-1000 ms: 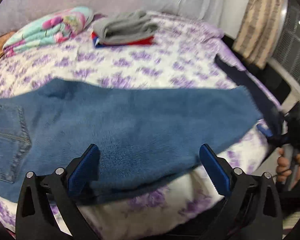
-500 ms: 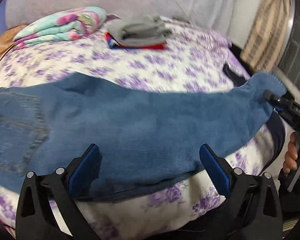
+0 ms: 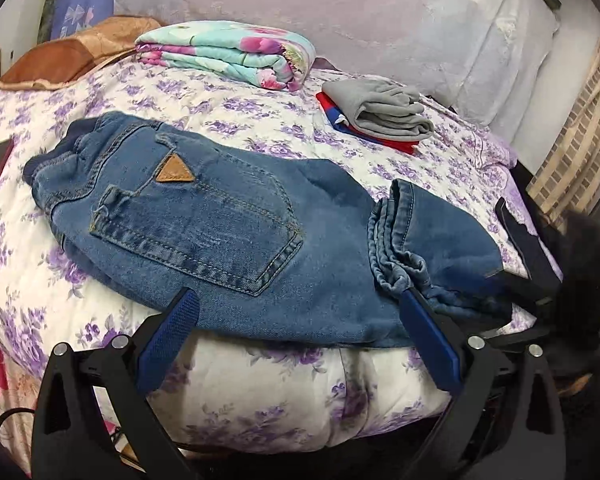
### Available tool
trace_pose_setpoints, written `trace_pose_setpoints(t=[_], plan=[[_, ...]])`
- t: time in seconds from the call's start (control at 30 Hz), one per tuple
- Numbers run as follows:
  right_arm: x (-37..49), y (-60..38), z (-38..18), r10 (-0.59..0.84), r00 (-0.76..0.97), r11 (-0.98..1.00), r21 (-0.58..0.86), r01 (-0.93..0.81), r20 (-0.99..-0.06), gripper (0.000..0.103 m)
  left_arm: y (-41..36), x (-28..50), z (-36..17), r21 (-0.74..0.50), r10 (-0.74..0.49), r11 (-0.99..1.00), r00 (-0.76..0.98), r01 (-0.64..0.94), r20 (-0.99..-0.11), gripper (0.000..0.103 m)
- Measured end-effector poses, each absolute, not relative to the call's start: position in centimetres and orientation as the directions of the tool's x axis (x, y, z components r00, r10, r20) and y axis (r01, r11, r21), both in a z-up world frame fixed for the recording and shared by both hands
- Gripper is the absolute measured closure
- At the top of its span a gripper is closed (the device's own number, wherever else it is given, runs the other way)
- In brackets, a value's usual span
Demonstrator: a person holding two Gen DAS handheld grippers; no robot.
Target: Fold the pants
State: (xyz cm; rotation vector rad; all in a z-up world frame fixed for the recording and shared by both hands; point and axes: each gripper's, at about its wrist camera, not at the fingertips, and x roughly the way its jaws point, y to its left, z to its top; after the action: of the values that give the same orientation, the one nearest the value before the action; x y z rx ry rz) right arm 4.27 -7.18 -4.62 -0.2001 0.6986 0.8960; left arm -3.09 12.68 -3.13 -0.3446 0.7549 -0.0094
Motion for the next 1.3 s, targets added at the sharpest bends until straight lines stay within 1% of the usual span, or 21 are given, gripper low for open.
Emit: trace_pose_setpoints(t=[0.07, 0.13, 0.2, 0.23, 0.27, 0.3, 0.33, 0.43, 0.53, 0.63, 0.7, 0.77, 0.8, 0.83, 0.9, 1.03, 1.07, 1.1, 1.13, 1.2, 1.3], plan=[[3.6, -8.2, -2.7, 0.659, 0.467, 0.633, 0.1, -0.768, -0.59, 0.038, 12.1, -2.7, -3.3, -0.303, -0.141, 0.948, 0.73, -0.095, -0.669, 0.005], [3.8, -7.8, -2.1, 0.639, 0.474, 0.641, 0.078, -0.764, -0.605, 0.039, 11.7, -2.6, -3.6, -0.292, -0.138, 0.952, 0.729, -0.089, -0.671, 0.005], [4.6, -6.6, -2.9, 0.609, 0.467, 0.649, 0.064, -0.758, -0.641, 0.046, 11.5, -2.6, -3.8, -0.289, -0.133, 0.953, 0.731, -0.093, -0.67, 0.005], [5.0, -5.8, -3.7, 0.595, 0.45, 0.646, 0.063, -0.761, -0.666, 0.055, 11.6, -2.7, -3.9, -0.291, -0.134, 0.952, 0.731, -0.092, -0.669, 0.005], [5.8, -5.2, -4.2, 0.579, 0.439, 0.648, 0.06, -0.76, -0.688, 0.069, 11.6, -2.8, -3.9, -0.297, -0.139, 0.951, 0.732, -0.09, -0.667, 0.005], [6.6, -4.3, -5.7, 0.544, 0.406, 0.65, 0.063, -0.757, -0.735, 0.075, 11.8, -3.0, -3.8, -0.303, -0.145, 0.949, 0.732, -0.088, -0.666, 0.005], [8.0, -3.4, -6.7, 0.542, 0.376, 0.648, 0.089, -0.756, -0.751, 0.075, 11.9, -3.0, -3.8, -0.306, -0.148, 0.948, 0.731, -0.087, -0.666, 0.005], [8.3, -4.3, -6.5, 0.569, 0.38, 0.668, 0.139, -0.731, -0.73, 0.088, 12.0, -3.2, -3.8, -0.308, -0.15, 0.947, 0.729, -0.086, -0.667, 0.005], [7.2, -5.5, -4.0, 0.635, 0.375, 0.64, 0.188, -0.745, -0.675, 0.088, 12.0, -3.3, -3.8, -0.31, -0.153, 0.947, 0.729, -0.085, -0.667, 0.005], [6.1, -4.6, -3.0, 0.647, 0.383, 0.613, 0.151, -0.775, -0.659, 0.087, 12.0, -3.2, -3.9, -0.31, -0.152, 0.947, 0.73, -0.086, -0.667, 0.005], [6.5, -3.8, -4.2, 0.617, 0.372, 0.62, 0.138, -0.773, -0.693, 0.08, 12.0, -3.3, -3.9, -0.313, -0.153, 0.946, 0.731, -0.086, -0.665, 0.005], [7.4, -2.8, -6.9, 0.563, 0.344, 0.634, 0.125, -0.763, -0.751, 0.067, 12.1, -3.3, -3.9, -0.317, -0.156, 0.945, 0.732, -0.085, -0.663, 0.005], [7.2, -2.8, -7.3, 0.574, 0.347, 0.626, 0.124, -0.77, -0.741, 0.064, 12.0, -3.3, -3.9, -0.317, -0.157, 0.944, 0.731, -0.086, -0.665, 0.005], [6.5, -2.7, -7.3, 0.583, 0.36, 0.609, 0.099, -0.787, -0.729, 0.057, 12.0, -3.3, -3.9, -0.314, -0.156, 0.945, 0.73, -0.085, -0.666, 0.005], [5.7, -2.3, -7.0, 0.57, 0.383, 0.597, 0.046, -0.801, -0.727, 0.053, 12.0, -3.3, -4.0, -0.314, -0.156, 0.946, 0.729, -0.084, -0.666, 0.005], [5.7, -1.4, -7.5, 0.52, 0.428, 0.615, -0.024, -0.788, -0.739, 0.054, 11.9, -3.4, -4.0, -0.311, -0.152, 0.946, 0.73, -0.087, -0.666, 0.005], [5.8, -1.3, -7.7, 0.51, 0.438, 0.625, -0.031, -0.78, -0.74, 0.06, 12.0, -3.5, -4.1, -0.311, -0.153, 0.946, 0.731, -0.085, -0.665, 0.005], [6.0, -1.2, -7.8, 0.506, 0.444, 0.63, -0.035, -0.776, -0.739, 0.063, 12.0, -3.4, -4.1, -0.313, -0.154, 0.946, 0.731, -0.086, -0.665, 0.005], [6.1, -1.2, -7.6, 0.511, 0.443, 0.631, -0.028, -0.775, -0.736, 0.07, 12.0, -3.5, -4.1, -0.316, -0.156, 0.945, 0.731, -0.085, -0.664, 0.005], [6.3, -2.0, -6.6, 0.539, 0.435, 0.638, 0.013, -0.77, -0.722, 0.081, 12.1, -3.6, -4.0, -0.321, -0.16, 0.943, 0.733, -0.084, -0.662, 0.005], [5.6, -3.1, -3.8, 0.601, 0.433, 0.624, 0.056, -0.78, -0.672, 0.083, 12.4, -3.7, -4.0, -0.33, -0.165, 0.94, 0.736, -0.083, -0.656, 0.005]])
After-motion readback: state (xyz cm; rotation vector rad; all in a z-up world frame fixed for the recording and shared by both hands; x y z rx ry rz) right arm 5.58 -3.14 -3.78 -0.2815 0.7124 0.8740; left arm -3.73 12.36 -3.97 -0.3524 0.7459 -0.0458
